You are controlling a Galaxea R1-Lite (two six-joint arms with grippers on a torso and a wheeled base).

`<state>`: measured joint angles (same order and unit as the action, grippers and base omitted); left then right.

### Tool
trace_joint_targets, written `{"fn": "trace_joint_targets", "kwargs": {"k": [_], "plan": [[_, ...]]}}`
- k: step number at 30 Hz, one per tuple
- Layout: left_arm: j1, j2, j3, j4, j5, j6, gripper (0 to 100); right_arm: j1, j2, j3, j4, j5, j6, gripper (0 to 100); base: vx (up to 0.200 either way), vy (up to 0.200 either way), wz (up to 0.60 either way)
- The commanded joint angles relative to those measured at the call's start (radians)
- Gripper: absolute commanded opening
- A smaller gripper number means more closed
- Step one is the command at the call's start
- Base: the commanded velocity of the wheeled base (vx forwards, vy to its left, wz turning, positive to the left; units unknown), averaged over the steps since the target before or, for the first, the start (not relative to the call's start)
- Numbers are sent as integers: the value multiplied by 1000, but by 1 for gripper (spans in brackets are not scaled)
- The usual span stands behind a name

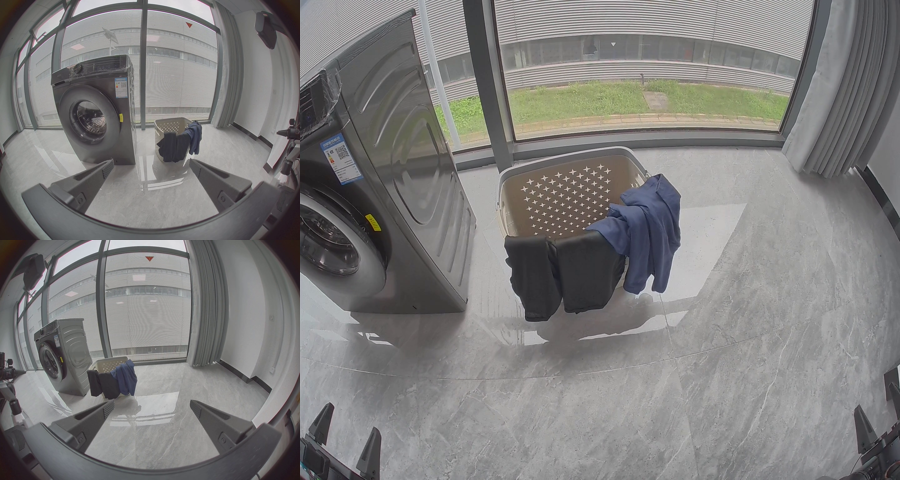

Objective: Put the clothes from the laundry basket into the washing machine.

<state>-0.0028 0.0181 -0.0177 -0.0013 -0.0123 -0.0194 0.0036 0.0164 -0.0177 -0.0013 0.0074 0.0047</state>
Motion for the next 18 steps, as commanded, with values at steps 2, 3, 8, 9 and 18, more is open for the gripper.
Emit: {"fn": "trace_joint_targets", "kwargs": {"k": [2,3,8,9,18], "plan": [[0,-15,18,0,0,-1,100,-1,-16,18,0,0,0,100,200,0,0],[0,-15,18,0,0,-1,100,-1,-16,18,0,0,0,100,200,0,0],[0,-15,18,0,0,-1,100,1,-16,18,0,0,0,100,200,0,0],[-2,-15,18,0,0,-1,100,1,-16,18,0,0,0,100,200,0,0],[0,-15,18,0,0,-1,100,1,-16,18,0,0,0,100,111,0,0]]}}
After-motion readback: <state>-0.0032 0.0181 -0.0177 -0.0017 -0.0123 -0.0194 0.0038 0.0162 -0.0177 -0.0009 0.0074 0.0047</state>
